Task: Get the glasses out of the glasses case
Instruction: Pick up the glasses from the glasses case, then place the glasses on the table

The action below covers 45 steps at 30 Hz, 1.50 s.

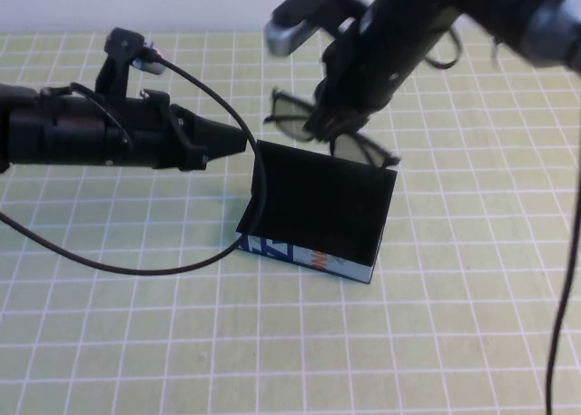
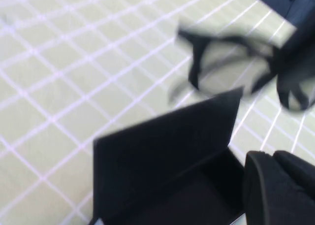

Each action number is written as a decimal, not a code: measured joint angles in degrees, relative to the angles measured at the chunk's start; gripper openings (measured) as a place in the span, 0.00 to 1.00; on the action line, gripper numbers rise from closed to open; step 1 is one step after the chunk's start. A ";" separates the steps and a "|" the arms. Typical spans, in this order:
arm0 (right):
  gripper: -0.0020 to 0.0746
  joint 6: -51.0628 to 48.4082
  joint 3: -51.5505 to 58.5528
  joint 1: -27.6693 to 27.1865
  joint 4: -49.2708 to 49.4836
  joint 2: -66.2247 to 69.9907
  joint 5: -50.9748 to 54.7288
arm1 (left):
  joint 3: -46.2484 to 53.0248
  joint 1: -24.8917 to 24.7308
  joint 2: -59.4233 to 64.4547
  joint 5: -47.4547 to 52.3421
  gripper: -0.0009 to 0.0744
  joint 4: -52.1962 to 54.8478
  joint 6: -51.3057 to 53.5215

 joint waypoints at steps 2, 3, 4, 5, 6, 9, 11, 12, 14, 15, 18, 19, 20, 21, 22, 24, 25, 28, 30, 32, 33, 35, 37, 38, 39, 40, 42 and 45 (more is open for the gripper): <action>0.05 3.75 0.00 -2.50 -0.03 -2.19 0.09 | 0.00 0.00 -1.73 -0.10 0.01 0.22 -0.12; 0.05 5.31 0.40 -3.70 -0.12 -3.42 0.09 | 0.00 0.00 -2.26 -0.10 0.01 0.51 -0.25; 0.05 6.62 1.19 -5.33 -0.25 -4.80 0.09 | 0.00 0.00 -2.68 -0.10 0.01 1.20 -0.55; 0.05 7.78 2.47 -7.00 -0.38 -6.33 0.09 | 0.00 0.00 -3.08 -0.10 0.01 1.90 -1.00; 0.05 8.67 4.20 -8.70 -0.38 -7.62 0.09 | 0.00 0.00 -3.31 -0.10 0.01 2.53 -1.45; 0.05 11.44 11.15 -13.21 -0.53 -12.01 -0.02 | 0.00 0.00 -3.35 -0.10 0.01 3.57 -2.24; 0.05 13.56 17.70 -15.95 0.20 -14.81 -1.34 | 0.00 0.00 -3.35 -0.34 0.01 3.98 -2.47; 0.05 14.52 20.49 -16.85 0.81 -16.02 -2.61 | 0.00 0.00 -3.35 -0.69 0.01 4.08 -2.59; 0.05 16.08 27.49 -18.50 3.16 -17.85 -6.73 | 0.00 0.00 -3.35 -1.24 0.01 4.08 -2.88; 0.05 16.53 30.13 -19.02 4.34 -18.29 -9.06 | 0.00 0.00 -3.35 -1.37 0.01 4.12 -2.97; 0.05 17.16 38.81 -19.37 9.05 -18.59 -15.98 | 0.00 0.00 -3.35 -1.62 0.01 4.12 -3.09; 0.05 17.28 41.19 -19.37 10.30 -18.45 -18.33 | 0.00 0.00 -3.35 -1.62 0.01 4.21 -3.09; 0.05 17.37 43.14 -19.37 11.48 -18.14 -20.40 | 0.00 0.00 -3.35 -1.71 0.01 4.21 -3.09; 0.05 17.40 44.36 -19.37 12.22 -17.77 -21.91 | 0.00 0.00 -3.35 -1.71 0.01 4.21 -3.09; 0.05 17.51 45.49 -19.37 12.84 -17.11 -23.43 | 0.00 0.00 -3.35 -1.71 0.01 4.21 -3.09; 0.05 17.51 46.47 -19.44 13.87 -15.30 -25.30 | 0.00 0.00 -3.35 -1.71 0.01 4.45 -3.20; 0.05 17.51 46.71 -19.44 14.42 -14.28 -25.76 | 0.00 0.00 -3.35 -1.71 0.01 4.46 -3.17; 0.06 17.51 46.83 -19.44 15.17 -11.56 -26.85 | 0.00 0.00 -3.35 -1.71 0.01 4.46 -3.36; 0.09 17.51 46.92 -19.44 15.26 -10.00 -27.32 | 0.00 0.00 -3.35 -1.71 0.01 4.57 -3.59; 0.15 17.51 46.92 -19.44 15.39 -9.19 -27.46 | 0.00 0.00 -3.35 -1.71 0.01 4.57 -3.82; 0.19 17.51 46.92 -19.44 15.39 -8.81 -27.60 | 0.00 0.00 -3.35 -1.71 0.01 4.57 -3.83; 0.29 17.51 46.92 -19.44 15.39 -8.72 -27.60 | 0.00 0.00 -3.35 -1.82 0.01 4.57 -4.06; 0.36 17.51 46.78 -19.44 15.39 -8.72 -27.47 | 0.00 0.00 -3.35 -1.82 0.01 4.57 -4.11; 0.39 17.51 46.38 -19.44 15.39 -8.72 -27.21 | 0.00 0.00 -3.35 -1.94 0.01 4.57 -4.20; 0.41 17.51 46.09 -19.44 15.13 -8.72 -26.97 | 0.00 0.00 -3.35 -2.13 0.01 4.57 -4.20; 0.41 17.51 45.81 -19.44 14.94 -8.87 -26.44 | 0.00 0.00 -3.35 -2.47 0.01 4.57 -4.20; 0.41 17.51 45.29 -19.44 14.42 -10.11 -25.06 | 0.00 0.00 -3.35 -3.32 0.01 4.57 -3.80; 0.35 17.51 45.26 -19.44 13.74 -14.10 -22.10 | 0.00 0.00 -3.35 -4.58 0.01 4.57 -2.74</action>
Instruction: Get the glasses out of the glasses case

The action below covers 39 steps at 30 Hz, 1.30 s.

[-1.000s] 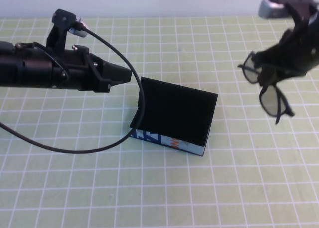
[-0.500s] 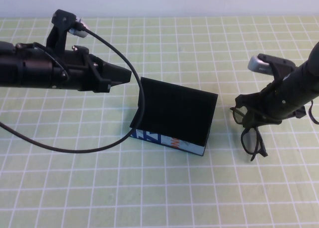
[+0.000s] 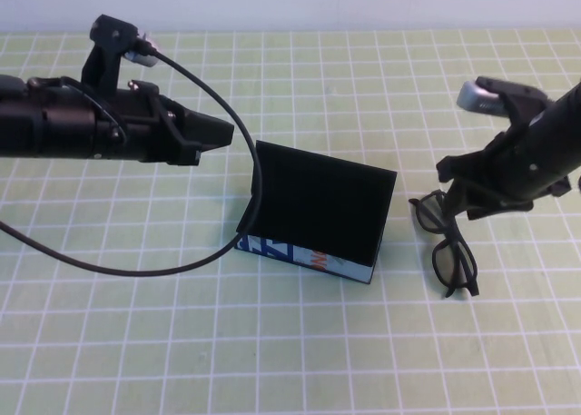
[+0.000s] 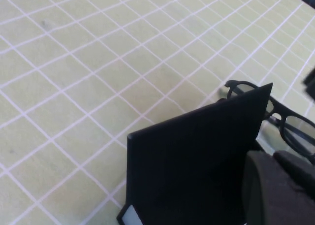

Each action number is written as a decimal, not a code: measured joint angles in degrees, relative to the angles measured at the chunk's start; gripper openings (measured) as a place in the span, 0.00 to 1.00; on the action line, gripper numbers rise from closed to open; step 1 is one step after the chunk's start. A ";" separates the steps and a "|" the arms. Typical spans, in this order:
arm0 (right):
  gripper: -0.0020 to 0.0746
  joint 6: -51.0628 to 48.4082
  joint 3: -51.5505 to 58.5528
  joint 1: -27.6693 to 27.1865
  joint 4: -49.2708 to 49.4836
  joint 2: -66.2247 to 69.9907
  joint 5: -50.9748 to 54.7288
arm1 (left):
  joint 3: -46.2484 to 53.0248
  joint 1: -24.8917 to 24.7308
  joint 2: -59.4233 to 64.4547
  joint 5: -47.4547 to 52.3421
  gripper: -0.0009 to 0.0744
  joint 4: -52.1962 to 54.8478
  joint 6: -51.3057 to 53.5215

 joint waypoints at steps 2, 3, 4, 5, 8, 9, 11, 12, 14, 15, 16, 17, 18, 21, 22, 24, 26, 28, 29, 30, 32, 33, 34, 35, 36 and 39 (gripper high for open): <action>0.30 0.00 0.00 0.00 -0.71 -3.18 3.33 | 0.00 0.00 0.00 0.01 0.01 -0.65 0.13; 0.26 0.00 0.00 0.00 -0.88 -5.07 5.34 | 0.00 0.00 0.00 0.31 0.01 -0.79 0.13; 0.23 0.00 0.00 0.00 -1.00 -6.72 6.86 | 0.00 0.00 0.00 0.66 0.01 -0.88 0.13; 0.19 0.12 0.25 0.00 -1.11 -8.97 8.45 | 0.00 0.00 0.00 1.36 0.01 -1.03 0.13; 0.12 0.89 3.03 0.00 -1.50 -17.32 10.40 | 0.28 0.00 -0.85 1.88 0.01 -1.05 -0.60; 0.10 1.10 4.58 0.00 -1.92 -20.57 10.79 | 0.73 0.00 -1.56 1.76 0.01 -1.19 -0.91; 0.09 1.63 7.79 0.00 -3.18 -26.86 11.15 | 1.94 0.00 -3.54 0.69 0.01 -1.40 -1.08; 0.09 2.04 9.74 0.00 -3.84 -30.62 11.44 | 2.94 0.00 -5.04 0.01 0.01 -1.52 -1.22; 0.08 2.68 13.73 0.00 -5.34 -37.66 11.84 | 5.55 0.00 -8.88 -1.58 0.01 -1.67 -1.35; 0.08 3.11 15.72 0.00 -6.02 -41.71 12.11 | 7.13 0.00 -11.19 -2.64 0.01 -1.78 -1.44; 0.08 3.63 17.23 0.00 -6.58 -44.95 12.36 | 8.53 0.00 -13.16 -3.57 0.01 -1.94 -1.44; 0.08 3.89 19.01 0.00 -7.00 -49.06 12.49 | 10.40 0.00 -15.81 -4.89 0.01 -2.41 -1.49; 0.07 4.14 20.67 0.00 -7.25 -53.18 12.64 | 12.36 0.00 -18.58 -6.31 0.01 -2.80 -1.49; 0.03 4.29 24.47 0.00 -7.55 -65.61 12.88 | 18.06 0.00 -26.68 -10.86 0.01 -4.43 -1.58; 0.02 4.29 25.50 0.00 -7.53 -68.96 12.88 | 20.14 0.00 -29.57 -12.01 0.01 -5.05 -1.58; 0.01 4.38 27.22 0.00 -7.66 -76.74 12.48 | 24.32 0.00 -35.27 -14.40 0.01 -5.72 -1.58; 0.01 4.38 28.32 0.00 -7.78 -82.27 12.48 | 27.98 0.00 -40.28 -16.21 0.01 -5.98 -1.58; 0.01 4.38 29.14 0.00 -7.90 -86.41 12.39 | 31.49 0.00 -45.31 -17.93 0.01 -6.47 -1.58; 0.01 4.38 29.67 0.00 -7.90 -87.81 12.39 | 33.42 0.00 -48.18 -18.76 0.01 -6.76 -1.58; 0.01 4.38 30.17 0.00 -7.90 -88.74 12.22 | 35.31 0.00 -51.12 -19.70 0.01 -7.19 -1.58; 0.01 4.38 31.30 0.00 -7.90 -89.53 11.24 | 38.97 0.00 -57.20 -21.54 0.01 -7.53 -1.58; 0.01 4.38 32.01 0.00 -7.90 -89.66 10.16 | 40.72 0.00 -60.30 -22.62 0.01 -7.72 -1.71; 0.01 4.38 32.65 0.00 -7.90 -89.66 8.99 | 42.07 0.00 -62.83 -23.62 0.01 -7.72 -1.71; 0.01 4.38 33.58 0.00 -7.78 -89.66 7.05 | 43.66 0.00 -66.03 -24.79 0.01 -7.86 -1.71; 0.01 4.38 34.59 0.00 -7.78 -89.66 4.60 | 45.22 0.00 -69.22 -26.02 0.01 -7.97 -1.71; 0.01 3.78 38.04 0.00 -7.55 -89.66 -4.81 | 49.48 0.00 -77.86 -30.28 0.01 -8.32 -1.71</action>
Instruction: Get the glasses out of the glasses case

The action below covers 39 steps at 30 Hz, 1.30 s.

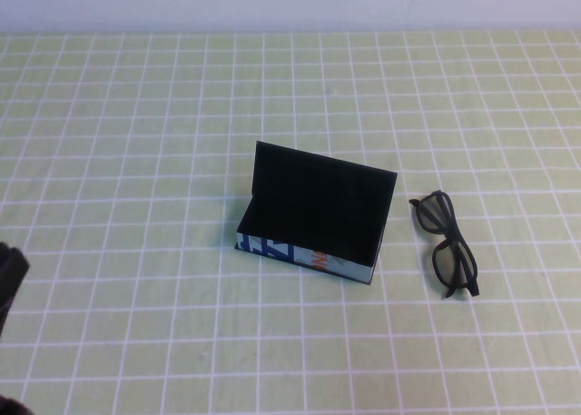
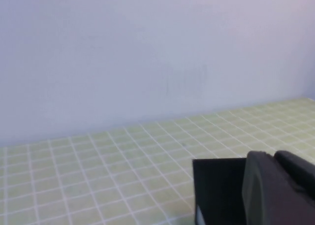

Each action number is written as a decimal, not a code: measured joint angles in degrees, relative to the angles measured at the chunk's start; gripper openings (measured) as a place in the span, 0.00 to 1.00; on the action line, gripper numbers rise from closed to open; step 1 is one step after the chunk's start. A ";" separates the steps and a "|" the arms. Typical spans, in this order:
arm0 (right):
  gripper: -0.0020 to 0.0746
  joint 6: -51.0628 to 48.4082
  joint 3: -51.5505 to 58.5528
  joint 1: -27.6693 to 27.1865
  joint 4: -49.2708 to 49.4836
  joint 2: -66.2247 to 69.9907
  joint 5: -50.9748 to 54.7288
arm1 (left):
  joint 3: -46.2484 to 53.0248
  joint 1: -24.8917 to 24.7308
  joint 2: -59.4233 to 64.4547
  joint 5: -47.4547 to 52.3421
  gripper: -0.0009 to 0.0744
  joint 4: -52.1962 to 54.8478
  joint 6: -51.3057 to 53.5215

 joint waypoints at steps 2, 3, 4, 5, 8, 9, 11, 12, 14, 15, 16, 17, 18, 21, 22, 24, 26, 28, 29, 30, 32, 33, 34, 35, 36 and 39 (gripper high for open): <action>0.01 -0.38 2.51 0.00 0.56 0.00 -7.12 | 2.76 0.00 -5.67 -2.83 0.01 -0.23 0.00; 0.01 -0.40 3.82 0.00 1.11 0.00 -10.32 | 4.29 0.00 -8.23 -4.40 0.01 -0.34 0.00; 0.01 -0.51 5.04 0.00 1.49 0.00 -12.57 | 5.83 0.00 -10.12 -5.63 0.01 -0.38 0.00; 0.01 -0.51 6.15 0.00 1.65 0.00 -14.98 | 7.38 0.00 -12.28 -7.14 0.01 -0.49 0.00; 0.01 -0.66 8.94 0.00 1.99 0.00 -20.58 | 11.60 0.00 -16.89 -10.99 0.01 -0.85 0.00; 0.01 -0.76 9.87 0.00 2.04 0.00 -22.37 | 13.06 0.00 -17.92 -12.33 0.01 -0.95 0.00; 0.01 -0.76 11.36 0.00 2.14 0.00 -25.41 | 15.60 0.00 -18.73 -14.92 0.01 -1.21 0.00; 0.01 -0.76 12.06 0.00 2.14 0.00 -26.82 | 16.91 0.00 -18.82 -16.06 0.01 -1.25 0.00; 0.01 -0.76 13.38 0.00 2.14 0.00 -29.49 | 18.45 0.00 -18.82 -17.79 0.01 -1.35 0.00; 0.01 -0.76 14.05 0.00 2.14 0.00 -31.00 | 18.57 0.00 -18.82 -18.58 0.01 -1.58 0.00; 0.01 -0.76 14.58 0.00 2.02 0.00 -32.13 | 18.57 0.00 -18.82 -19.18 0.01 -1.59 0.00; 0.01 -0.76 15.05 0.00 2.02 0.00 -33.11 | 18.57 0.00 -18.82 -19.50 0.01 -1.69 0.00; 0.01 -0.76 15.53 0.00 2.02 0.00 -33.83 | 18.57 0.00 -18.82 -19.74 0.01 -1.69 0.00; 0.01 -0.76 15.70 0.00 2.02 0.00 -34.58 | 18.57 0.00 -18.82 -20.07 0.01 -1.72 0.00; 0.01 -0.76 15.70 0.00 2.02 0.00 -34.70 | 18.57 0.00 -18.82 -20.07 0.01 -1.72 0.00; 0.01 -0.78 15.70 0.00 2.02 0.00 -34.78 | 18.57 0.00 -18.82 -20.07 0.01 -1.72 0.00; 0.01 -0.78 15.79 0.00 2.02 0.00 -34.78 | 18.57 0.00 -18.82 -20.07 0.01 -1.72 0.00; 0.01 -0.78 15.79 0.00 1.93 0.00 -34.78 | 18.57 0.00 -18.82 -20.07 0.01 -1.72 0.00; 0.01 -0.78 15.79 0.00 1.93 0.00 -34.78 | 18.57 0.00 -18.82 -20.07 0.01 -1.72 0.00; 0.01 -0.78 15.79 0.00 1.93 0.00 -34.78 | 18.57 0.00 -18.87 -20.07 0.01 -1.81 0.00; 0.01 -0.78 15.79 0.00 1.93 0.00 -34.78 | 18.57 0.00 -18.96 -20.07 0.01 -1.81 0.00; 0.01 -0.78 15.79 0.00 1.93 0.00 -34.78 | 18.57 0.00 -18.96 -20.07 0.01 -1.81 0.00; 0.01 -0.78 15.79 0.00 1.93 0.00 -34.78 | 18.57 0.00 -18.96 -20.11 0.01 -1.81 0.00; 0.01 -0.78 15.79 0.00 1.93 0.00 -34.78 | 18.57 0.00 -18.96 -20.21 0.01 -1.81 0.00; 0.01 -0.78 15.79 0.00 1.93 0.00 -34.78 | 18.57 0.00 -18.96 -20.21 0.01 -1.81 0.00; 0.01 -0.78 15.79 0.00 1.79 0.00 -34.78 | 18.57 0.00 -18.96 -20.21 0.01 -1.81 0.00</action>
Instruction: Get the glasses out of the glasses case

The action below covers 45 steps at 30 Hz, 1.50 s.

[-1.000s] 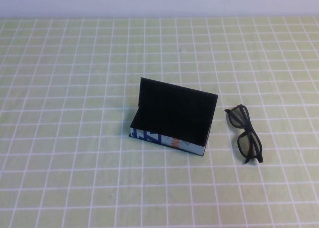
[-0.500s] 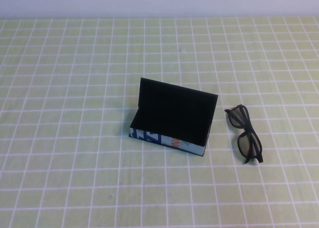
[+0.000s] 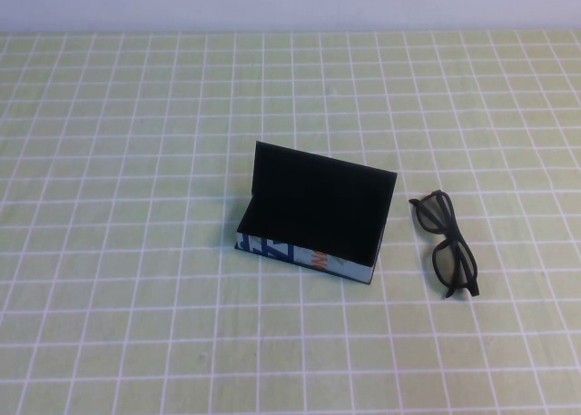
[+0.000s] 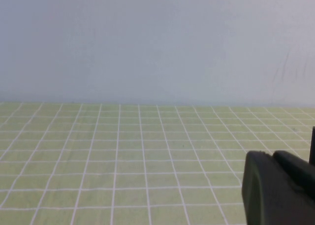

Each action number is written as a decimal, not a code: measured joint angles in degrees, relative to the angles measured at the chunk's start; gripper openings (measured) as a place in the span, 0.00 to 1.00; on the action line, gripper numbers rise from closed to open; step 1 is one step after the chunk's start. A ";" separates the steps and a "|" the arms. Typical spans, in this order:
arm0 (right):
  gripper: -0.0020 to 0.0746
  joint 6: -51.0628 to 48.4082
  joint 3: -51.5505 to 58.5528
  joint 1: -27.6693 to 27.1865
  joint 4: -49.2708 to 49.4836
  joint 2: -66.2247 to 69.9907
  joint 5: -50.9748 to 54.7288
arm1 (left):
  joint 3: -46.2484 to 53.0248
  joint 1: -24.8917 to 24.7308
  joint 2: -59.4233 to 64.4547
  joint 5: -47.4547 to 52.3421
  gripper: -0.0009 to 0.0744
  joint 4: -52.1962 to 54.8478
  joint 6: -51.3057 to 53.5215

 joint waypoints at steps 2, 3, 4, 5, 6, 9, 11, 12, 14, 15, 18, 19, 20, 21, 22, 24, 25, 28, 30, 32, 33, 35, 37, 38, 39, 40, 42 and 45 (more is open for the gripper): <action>0.01 0.00 0.00 0.00 -0.23 0.00 0.00 | 0.00 0.00 0.00 0.00 0.01 -0.10 0.00; 0.01 0.00 0.00 0.00 -0.83 0.00 0.00 | 0.00 0.00 0.00 0.00 0.01 -0.10 0.00; 0.01 0.00 0.12 0.00 -1.90 0.00 -0.04 | 0.00 0.00 0.00 0.00 0.01 -0.10 0.00; 0.01 0.00 0.55 0.00 -3.30 0.00 -0.14 | 0.00 0.00 0.00 0.00 0.01 -0.10 0.00; 0.01 0.00 1.14 -0.11 -4.73 0.00 -0.45 | 0.00 0.00 0.00 0.00 0.01 -0.10 0.00; 0.01 0.00 4.14 -1.35 -7.52 -0.71 -0.84 | 0.00 0.00 0.00 0.00 0.01 -0.10 0.00; 0.01 0.00 7.21 -3.03 -8.13 -2.13 -0.84 | 0.00 0.00 0.00 0.00 0.01 -0.10 0.00; 0.01 0.00 9.12 -4.09 -8.37 -3.27 -0.84 | 0.00 0.00 0.00 0.00 0.01 -0.10 0.00; 0.01 0.00 13.33 -5.98 -8.49 -5.90 -1.38 | 0.00 0.00 0.00 0.00 0.01 -0.10 0.00; 0.01 0.00 15.54 -6.68 -8.61 -7.54 -2.08 | 0.00 0.00 0.00 0.00 0.01 -0.10 0.00; 0.01 0.00 20.97 -7.90 -8.61 -12.19 -3.87 | 0.00 0.00 0.00 0.00 0.01 -0.10 0.00; 0.01 0.00 21.97 -8.16 -8.61 -13.33 -3.87 | 0.00 0.00 0.00 0.00 0.01 -0.10 0.00; 0.01 0.00 22.23 -8.28 -8.61 -13.89 -3.21 | 0.00 0.00 0.00 0.00 0.01 -0.18 0.00; 0.01 0.00 22.36 -8.24 -8.61 -14.10 -2.03 | 0.00 0.00 -0.04 0.00 0.01 -0.18 0.00; 0.00 0.00 22.51 -8.43 -8.61 -14.20 -0.71 | 0.01 0.00 -0.04 0.00 0.01 -0.18 0.00; 0.00 0.00 22.63 -8.56 -8.36 -14.20 2.86 | 0.01 0.00 -0.13 0.00 0.01 -0.23 0.00; 0.00 0.20 22.63 -8.56 -8.07 -14.20 5.17 | 0.01 0.00 -0.13 0.00 0.01 -0.32 0.00; 0.00 1.71 22.68 -8.56 -5.79 -14.20 9.85 | 0.01 0.00 -0.13 0.00 0.01 -0.32 0.00; 0.00 2.17 22.68 -8.56 -4.26 -14.20 10.79 | 0.01 0.00 -0.13 0.00 0.01 -0.32 0.00; 0.00 2.44 22.68 -8.56 -3.61 -14.20 11.05 | 0.01 0.00 -0.13 0.00 0.01 -0.32 0.00; 0.00 2.56 22.68 -8.56 -3.35 -14.20 11.05 | 0.01 0.00 -0.13 0.00 0.01 -0.32 0.00; 0.00 2.65 22.68 -8.56 -3.25 -14.20 11.05 | 0.01 0.00 -0.13 0.00 0.01 -0.32 0.00; 0.00 2.69 22.68 -8.56 -3.23 -14.20 11.05 | 0.01 0.00 -0.13 0.00 0.01 -0.32 0.00; 0.00 2.79 22.68 -8.56 -3.23 -14.20 11.05 | 0.01 0.00 -0.13 0.00 0.01 -0.32 0.00; 0.00 2.79 22.68 -8.56 -3.11 -14.20 11.05 | 0.01 0.00 -0.13 0.00 0.01 -0.32 0.00; 0.00 2.79 22.68 -8.56 -3.11 -14.20 11.05 | 0.01 0.00 -0.13 0.00 0.01 -0.32 0.00; 0.00 2.79 22.68 -8.56 -3.10 -14.20 11.05 | 0.01 0.00 -0.13 0.00 0.01 -0.32 0.00; 0.00 2.79 22.68 -8.56 -3.10 -14.20 11.05 | 0.01 0.00 -0.13 0.00 0.01 -0.32 0.00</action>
